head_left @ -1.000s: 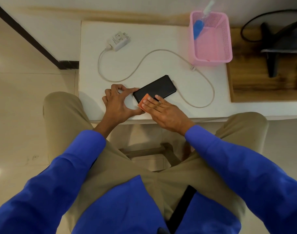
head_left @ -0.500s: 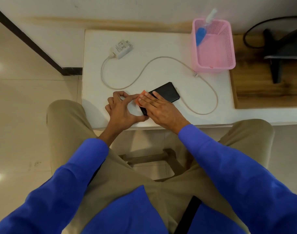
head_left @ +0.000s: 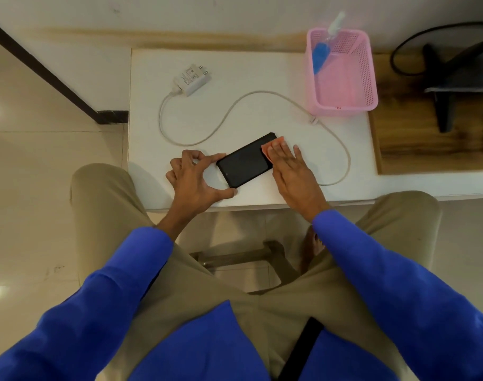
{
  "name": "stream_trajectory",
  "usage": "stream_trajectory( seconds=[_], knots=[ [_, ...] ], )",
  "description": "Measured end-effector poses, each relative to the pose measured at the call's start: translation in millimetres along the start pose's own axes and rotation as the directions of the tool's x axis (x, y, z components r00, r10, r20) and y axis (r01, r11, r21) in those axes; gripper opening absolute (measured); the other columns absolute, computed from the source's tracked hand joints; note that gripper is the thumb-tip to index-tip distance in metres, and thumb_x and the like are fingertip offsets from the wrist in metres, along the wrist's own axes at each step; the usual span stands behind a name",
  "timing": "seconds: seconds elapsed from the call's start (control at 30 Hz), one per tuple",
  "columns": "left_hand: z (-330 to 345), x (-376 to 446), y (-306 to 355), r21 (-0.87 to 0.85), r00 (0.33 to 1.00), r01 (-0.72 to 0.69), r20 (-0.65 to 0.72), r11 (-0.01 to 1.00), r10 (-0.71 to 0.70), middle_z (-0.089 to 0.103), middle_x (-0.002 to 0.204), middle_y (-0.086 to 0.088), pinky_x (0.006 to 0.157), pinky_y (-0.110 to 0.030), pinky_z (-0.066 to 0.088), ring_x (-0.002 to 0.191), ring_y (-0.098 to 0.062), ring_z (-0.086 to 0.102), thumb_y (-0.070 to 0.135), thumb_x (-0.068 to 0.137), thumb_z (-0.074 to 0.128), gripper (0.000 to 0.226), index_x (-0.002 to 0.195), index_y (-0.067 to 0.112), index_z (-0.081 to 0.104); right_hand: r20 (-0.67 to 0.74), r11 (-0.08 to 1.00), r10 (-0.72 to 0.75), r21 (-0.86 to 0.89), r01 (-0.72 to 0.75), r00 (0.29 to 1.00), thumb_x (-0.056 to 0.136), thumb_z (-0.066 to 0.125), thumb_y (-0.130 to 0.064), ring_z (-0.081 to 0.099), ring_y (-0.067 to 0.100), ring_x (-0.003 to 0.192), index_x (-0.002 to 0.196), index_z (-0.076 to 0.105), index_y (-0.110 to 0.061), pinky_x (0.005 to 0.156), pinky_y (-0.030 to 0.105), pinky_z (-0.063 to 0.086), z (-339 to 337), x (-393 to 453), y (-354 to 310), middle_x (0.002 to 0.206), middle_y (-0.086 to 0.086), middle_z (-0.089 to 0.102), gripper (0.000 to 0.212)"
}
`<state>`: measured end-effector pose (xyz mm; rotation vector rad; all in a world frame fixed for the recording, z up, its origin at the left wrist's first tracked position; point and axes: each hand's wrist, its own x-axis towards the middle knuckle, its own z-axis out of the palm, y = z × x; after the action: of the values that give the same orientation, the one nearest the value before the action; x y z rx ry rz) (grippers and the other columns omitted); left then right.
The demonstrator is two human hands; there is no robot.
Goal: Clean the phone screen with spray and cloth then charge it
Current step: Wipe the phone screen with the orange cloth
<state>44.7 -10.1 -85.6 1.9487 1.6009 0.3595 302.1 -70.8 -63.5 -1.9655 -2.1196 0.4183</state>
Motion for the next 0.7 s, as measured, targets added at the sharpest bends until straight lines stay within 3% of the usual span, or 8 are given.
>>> stream_trajectory(
  seconds=[0.27,0.37,0.53,0.6,0.7],
  knots=[
    [-5,2,2,-0.041,0.999,-0.005,0.039,0.999,0.007,0.044,0.115,0.011,0.091,-0.035,0.022,0.116,-0.017,0.034,0.078,0.056,0.080,0.092,0.140,0.048,0.058,0.056,0.994,0.110,-0.018,-0.110,0.992,0.111,0.033,-0.011,0.005,0.031,0.159,0.162,0.013,-0.004,0.130,0.042,-0.003,20,-22,-48,0.170,0.018,0.011,0.056],
    [-10,1,5,-0.065,0.999,-0.015,0.038,0.998,0.018,0.046,0.112,0.010,0.089,-0.035,0.023,0.112,-0.015,0.033,0.079,0.055,0.081,0.092,0.139,0.049,0.059,0.057,0.998,0.065,0.022,-0.067,0.996,0.110,0.036,-0.012,0.009,0.033,0.159,0.162,0.019,-0.003,0.128,0.042,-0.005,25,-21,-81,0.169,0.020,0.019,0.055],
    [-14,-2,3,-0.048,0.998,-0.054,0.041,0.997,0.056,0.050,0.112,0.009,0.086,-0.033,0.023,0.112,-0.020,0.039,0.068,0.065,0.088,0.085,0.141,0.045,0.061,0.164,0.995,-0.091,-0.020,0.095,0.982,0.111,0.031,-0.016,0.004,0.029,0.160,0.164,0.011,-0.007,0.125,0.038,-0.014,27,-28,-97,0.171,0.017,0.013,0.056],
    [-14,-3,3,-0.043,0.997,-0.060,0.039,0.997,0.062,0.051,0.112,0.009,0.086,-0.033,0.022,0.112,-0.018,0.037,0.070,0.065,0.086,0.085,0.141,0.044,0.061,0.206,0.989,-0.145,0.022,0.143,0.968,0.112,0.032,-0.016,0.009,0.027,0.159,0.163,0.018,-0.010,0.125,0.033,-0.010,12,-25,-88,0.170,0.014,0.020,0.053],
    [-14,-3,2,-0.030,0.997,-0.058,0.039,0.998,0.060,0.050,0.115,0.008,0.087,-0.032,0.020,0.113,-0.018,0.037,0.073,0.064,0.085,0.086,0.141,0.044,0.060,0.360,0.986,-0.141,0.138,0.097,0.922,0.114,0.032,-0.028,0.021,0.028,0.156,0.161,0.031,-0.024,0.125,0.039,0.020,-14,-21,-71,0.163,0.008,0.039,0.048]
  ],
)
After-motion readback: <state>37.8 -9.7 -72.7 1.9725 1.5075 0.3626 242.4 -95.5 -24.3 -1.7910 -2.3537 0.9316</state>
